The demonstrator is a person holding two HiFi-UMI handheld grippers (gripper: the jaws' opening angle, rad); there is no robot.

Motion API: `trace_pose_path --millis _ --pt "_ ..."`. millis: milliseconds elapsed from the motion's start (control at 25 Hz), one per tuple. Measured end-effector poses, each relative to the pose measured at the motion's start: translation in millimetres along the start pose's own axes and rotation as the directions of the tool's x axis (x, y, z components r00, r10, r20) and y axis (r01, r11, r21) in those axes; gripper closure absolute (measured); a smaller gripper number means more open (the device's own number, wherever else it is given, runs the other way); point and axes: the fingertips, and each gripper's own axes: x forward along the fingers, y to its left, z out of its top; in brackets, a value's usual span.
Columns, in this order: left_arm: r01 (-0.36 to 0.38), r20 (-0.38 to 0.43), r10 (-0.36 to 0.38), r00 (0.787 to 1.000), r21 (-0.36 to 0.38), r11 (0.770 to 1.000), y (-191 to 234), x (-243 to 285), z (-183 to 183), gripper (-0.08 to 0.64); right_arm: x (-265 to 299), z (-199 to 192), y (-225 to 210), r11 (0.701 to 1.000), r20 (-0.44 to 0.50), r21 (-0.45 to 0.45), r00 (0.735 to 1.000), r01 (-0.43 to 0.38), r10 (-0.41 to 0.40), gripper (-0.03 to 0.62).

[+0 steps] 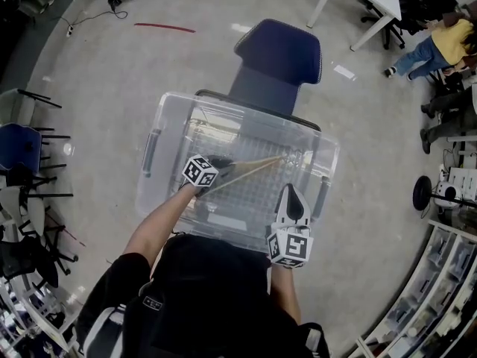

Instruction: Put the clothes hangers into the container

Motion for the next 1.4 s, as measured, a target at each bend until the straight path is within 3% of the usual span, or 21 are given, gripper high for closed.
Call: trace_pose_path --millis 520,880,1080,1400 --pt "-0.155 0.042 0.161 0.986 -0.112 0.982 34.8 7.0 2.6 0.465 8.2 -2.8 -8.1 1.0 -0.017 0.007 1.0 -0.006 0.006 0.58" --pt "-0.182 0.048 0.193 0.98 -0.177 0.967 51.8 22.8 -3.8 0.446 14.1 -5.3 -11.2 1.0 -0.027 0.009 1.0 -0.007 0.007 0.579" --pt "-0.239 0.046 0.255 0.966 -0.229 0.944 67.9 24.3 -9.3 0.434 12.7 -7.8 -16.3 1.0 -0.035 0.011 0.999 0.003 -0.003 0.58" --pt "-0.271 -0.019 0.277 0.961 -0.292 0.917 85.3 33.5 -23.8 0.437 16.5 -12.4 -22.5 1.0 -0.054 0.021 0.999 0.007 -0.006 0.579"
